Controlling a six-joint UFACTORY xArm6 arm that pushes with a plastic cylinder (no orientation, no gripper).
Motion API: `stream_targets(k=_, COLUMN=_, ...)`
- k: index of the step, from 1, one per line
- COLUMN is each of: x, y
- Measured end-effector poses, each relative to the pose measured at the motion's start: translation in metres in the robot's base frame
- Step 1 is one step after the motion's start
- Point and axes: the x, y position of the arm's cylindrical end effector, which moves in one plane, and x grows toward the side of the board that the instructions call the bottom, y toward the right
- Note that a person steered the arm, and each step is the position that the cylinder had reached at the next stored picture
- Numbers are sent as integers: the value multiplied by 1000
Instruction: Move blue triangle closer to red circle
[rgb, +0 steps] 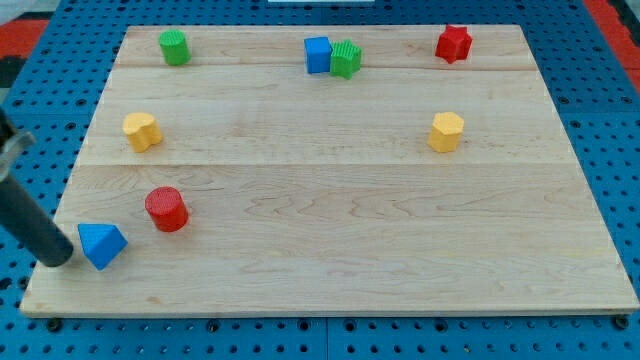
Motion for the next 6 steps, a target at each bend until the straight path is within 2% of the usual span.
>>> stream_targets(k=2, x=0, y=15)
stream_targets(k=6, x=-27, y=15)
